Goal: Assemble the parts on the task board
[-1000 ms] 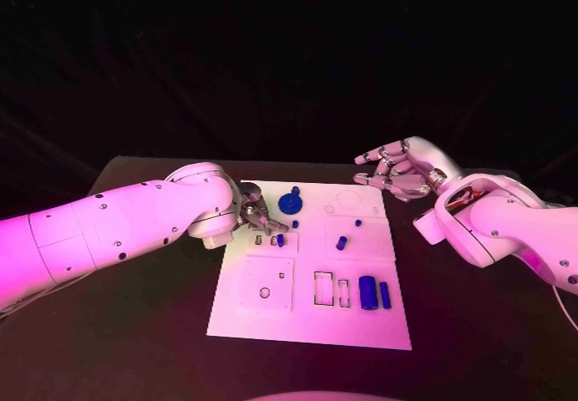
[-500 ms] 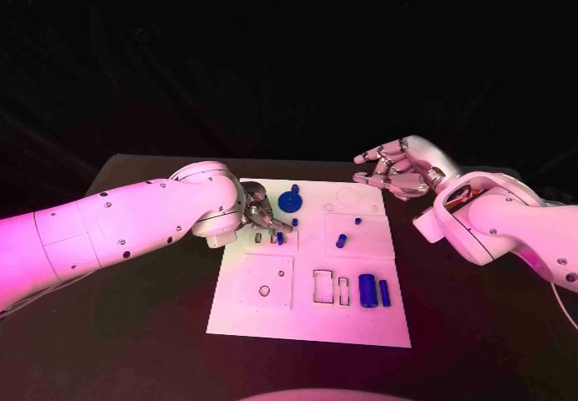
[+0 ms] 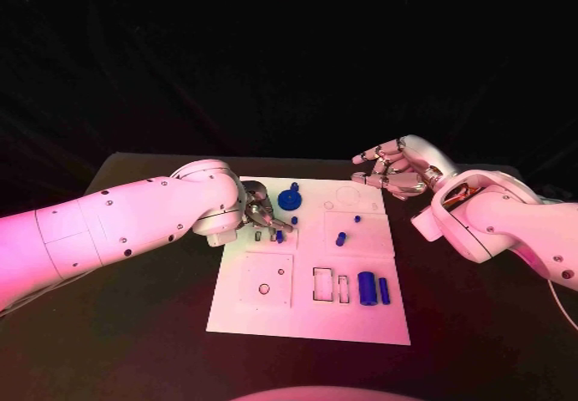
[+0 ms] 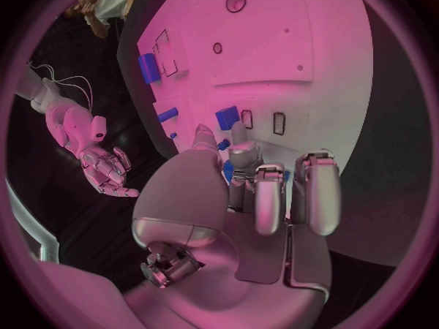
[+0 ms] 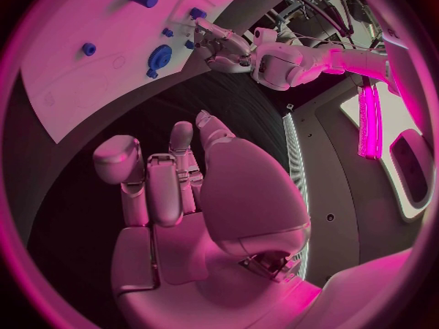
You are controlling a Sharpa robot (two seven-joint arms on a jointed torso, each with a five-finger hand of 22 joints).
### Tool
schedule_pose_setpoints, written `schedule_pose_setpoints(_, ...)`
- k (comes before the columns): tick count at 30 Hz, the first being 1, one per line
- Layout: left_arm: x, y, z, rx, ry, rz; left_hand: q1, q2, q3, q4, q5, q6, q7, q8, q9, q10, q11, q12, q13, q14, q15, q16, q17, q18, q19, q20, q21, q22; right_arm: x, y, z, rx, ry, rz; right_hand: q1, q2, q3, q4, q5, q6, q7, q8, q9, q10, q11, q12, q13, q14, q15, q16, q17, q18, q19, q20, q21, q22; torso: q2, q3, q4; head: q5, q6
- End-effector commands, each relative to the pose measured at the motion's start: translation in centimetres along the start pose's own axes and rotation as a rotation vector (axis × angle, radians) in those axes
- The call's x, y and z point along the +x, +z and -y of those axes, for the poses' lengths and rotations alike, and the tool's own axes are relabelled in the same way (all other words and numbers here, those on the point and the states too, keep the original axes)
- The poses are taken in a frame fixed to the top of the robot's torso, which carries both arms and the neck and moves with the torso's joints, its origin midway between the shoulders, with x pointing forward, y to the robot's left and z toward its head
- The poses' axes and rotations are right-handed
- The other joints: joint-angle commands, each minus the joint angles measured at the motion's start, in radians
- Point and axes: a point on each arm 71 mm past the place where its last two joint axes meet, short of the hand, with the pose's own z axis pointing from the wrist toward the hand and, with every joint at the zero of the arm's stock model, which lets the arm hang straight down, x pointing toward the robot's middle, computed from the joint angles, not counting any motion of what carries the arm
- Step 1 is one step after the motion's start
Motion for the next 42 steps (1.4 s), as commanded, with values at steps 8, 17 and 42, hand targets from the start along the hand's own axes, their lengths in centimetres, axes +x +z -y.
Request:
schedule_pose_setpoints(8,0.36,0.17,0.43,0.014,0.024,-0.040,0.014,0.007,-0.004,-0.001,-0.003,-0.011,0.000,0.009,0.012,0.007,-0.001,0.004,0.003,0.107,-0.007,0.002,0.263,-0.017,0.024,-0.009,0.005,0.087,0.30,0.03,-0.02,-0.008,-0.008,-0.033,-0.011,0.007,-0.009,0.008,-0.010,0.005,0.001,0.001,-0.001,-0.007,0.002,-0.005,-0.004,0.040,-0.008,-0.008,-0.004,0.004,-0.003,-0.002,-0.008,-0.004,0.000,0.0001,-0.0005,-0.001,-0.003)
schedule_pose_setpoints(17,0.47,0.29,0.45,0.013,0.032,-0.050,0.021,0.010,-0.003,-0.001,-0.003,-0.013,0.000,0.013,0.019,0.009,-0.002,0.007,0.006,0.107,-0.007,0.002,0.263,-0.017,0.025,-0.009,0.007,0.090,0.41,0.06,-0.01,-0.006,-0.007,-0.037,-0.011,0.008,-0.010,0.009,-0.012,0.005,0.001,0.001,-0.001,-0.007,0.002,-0.005,-0.005,0.040,-0.008,-0.008,-0.004,0.004,-0.004,-0.002,-0.008,-0.005,0.000,0.0006,0.0005,-0.003,-0.005)
schedule_pose_setpoints(42,0.44,0.51,0.67,0.020,0.017,-0.048,0.102,0.063,0.048,-0.011,0.002,-0.032,-0.004,0.029,0.058,0.008,-0.005,0.008,0.009,0.107,-0.010,0.002,0.263,-0.017,0.022,-0.011,0.006,0.090,0.65,0.07,0.10,0.003,-0.005,-0.057,-0.012,0.009,-0.010,0.010,-0.013,0.005,0.001,0.001,-0.001,-0.006,0.003,-0.004,-0.005,0.039,-0.008,-0.010,-0.006,0.005,-0.005,-0.002,-0.009,-0.007,0.000,0.0009,0.0004,-0.004,-0.012)
